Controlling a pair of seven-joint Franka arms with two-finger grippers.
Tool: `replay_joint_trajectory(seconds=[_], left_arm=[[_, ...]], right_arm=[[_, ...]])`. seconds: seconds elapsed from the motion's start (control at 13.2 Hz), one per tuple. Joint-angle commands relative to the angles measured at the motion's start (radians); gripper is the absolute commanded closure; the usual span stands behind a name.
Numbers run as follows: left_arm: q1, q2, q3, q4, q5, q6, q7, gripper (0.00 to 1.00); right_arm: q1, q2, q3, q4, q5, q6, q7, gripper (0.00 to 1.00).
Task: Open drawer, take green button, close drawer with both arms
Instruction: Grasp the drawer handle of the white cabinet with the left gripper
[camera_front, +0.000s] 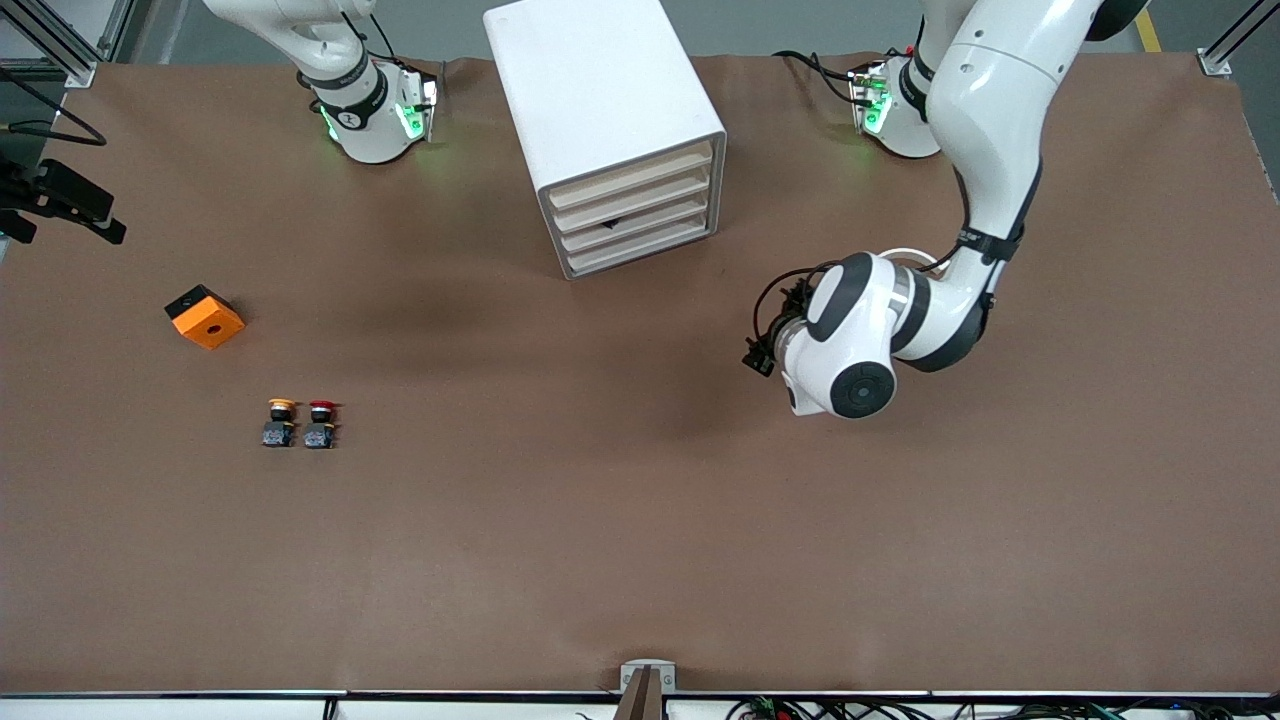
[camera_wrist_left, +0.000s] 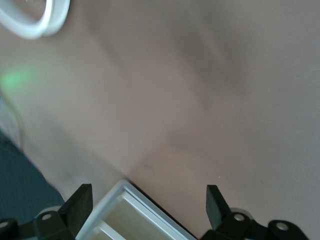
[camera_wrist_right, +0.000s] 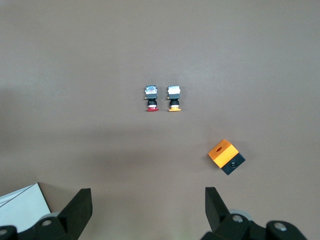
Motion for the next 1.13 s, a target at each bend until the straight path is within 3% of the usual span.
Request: replay_joint_trajectory(seconds=[0.0, 0.23, 1.06], left_arm=[[-0.040, 0.054, 0.004, 0.024, -0.133, -0.006, -0.194, 0.00], [-0.076, 0.082, 0.004, 0.024, -0.339, -0.008, -0.275, 0.00], [-0.149, 0.188, 0.003, 0.022, -0.476, -0.025, -0.529, 0.00]], right_arm=[[-0.005, -0.033, 0.001, -0.034, 0.017, 0.009, 0.017, 0.00], [-0.005, -0.034, -0.001, -0.035, 0.019, 0.009, 0.017, 0.00], [-0.005, -0.031, 0.001, -0.035, 0.017, 0.012, 0.077, 0.00]])
